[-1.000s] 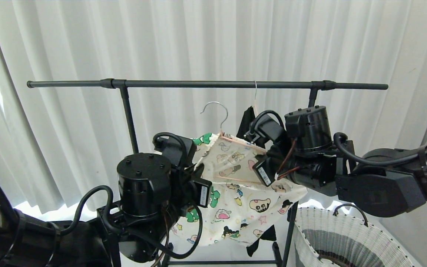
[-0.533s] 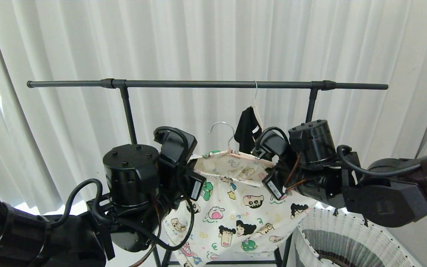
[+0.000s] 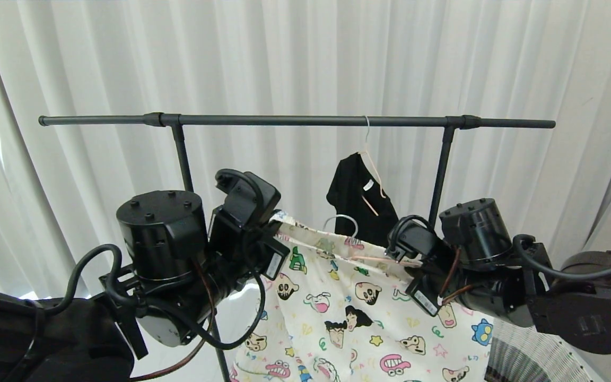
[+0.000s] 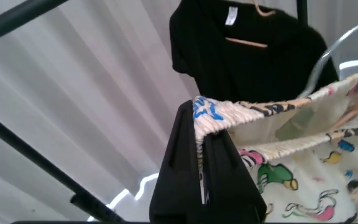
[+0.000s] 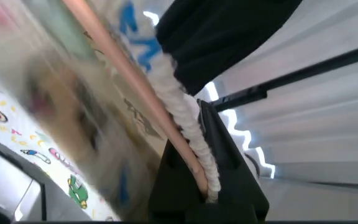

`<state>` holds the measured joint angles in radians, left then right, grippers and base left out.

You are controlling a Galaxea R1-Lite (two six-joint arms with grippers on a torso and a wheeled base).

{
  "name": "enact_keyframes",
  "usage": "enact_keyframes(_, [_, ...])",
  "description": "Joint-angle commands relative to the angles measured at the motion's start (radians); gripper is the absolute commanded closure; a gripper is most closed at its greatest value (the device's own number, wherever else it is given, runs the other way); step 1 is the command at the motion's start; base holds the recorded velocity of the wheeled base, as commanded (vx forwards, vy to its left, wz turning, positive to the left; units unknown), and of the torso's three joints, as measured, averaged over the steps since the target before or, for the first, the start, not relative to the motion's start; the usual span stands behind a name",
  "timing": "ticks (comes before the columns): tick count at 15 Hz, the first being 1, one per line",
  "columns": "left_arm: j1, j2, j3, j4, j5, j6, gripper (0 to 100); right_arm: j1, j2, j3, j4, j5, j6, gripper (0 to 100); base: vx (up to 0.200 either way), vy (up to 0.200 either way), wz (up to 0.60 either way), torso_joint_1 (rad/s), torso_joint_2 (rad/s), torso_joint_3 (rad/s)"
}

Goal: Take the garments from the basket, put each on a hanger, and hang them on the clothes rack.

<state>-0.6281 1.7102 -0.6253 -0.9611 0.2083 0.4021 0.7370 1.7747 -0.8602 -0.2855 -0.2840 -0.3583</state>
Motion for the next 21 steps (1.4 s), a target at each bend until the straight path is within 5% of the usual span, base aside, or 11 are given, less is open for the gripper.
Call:
enact_keyframes(1, [0.057, -0.023, 0.027, -0.001, -0.050, 0.038, 100, -0.008, -0.029, 0.029, 0.000, 0.014, -0.001, 100, 0.000, 0.000, 0.00, 0.000, 0.00, 0.000])
enact_keyframes(8, [0.090, -0.001, 0.073, -0.001, -0.104, 0.072, 100, -0.007, -0.078, 0.036, -0.103, 0.120, 0.001, 100, 0.000, 0.000, 0.00, 0.000, 0.00, 0.000])
enact_keyframes(13, [0.028, -0.040, 0.075, 0.007, -0.109, -0.037, 100, -0.007, -0.087, 0.033, -0.124, 0.121, 0.005, 100, 0.000, 0.000, 0.00, 0.000, 0.00, 0.000])
enact_keyframes(14, [0.004, -0.070, 0.075, 0.036, -0.124, -0.071, 0, -0.007, -0.087, 0.033, -0.126, 0.121, 0.005, 100, 0.000, 0.000, 0.00, 0.000, 0.00, 0.000])
enact_keyframes(17, [-0.015, -0.141, 0.076, 0.160, -0.162, -0.105, 0, -0.007, -0.089, 0.032, -0.126, 0.121, 0.005, 100, 0.000, 0.000, 0.00, 0.000, 0.00, 0.000])
enact_keyframes(21, [-0.015, -0.164, 0.078, 0.162, -0.176, -0.106, 0, -0.011, -0.100, 0.029, -0.126, 0.121, 0.012, 100, 0.000, 0.000, 0.00, 0.000, 0.00, 0.000])
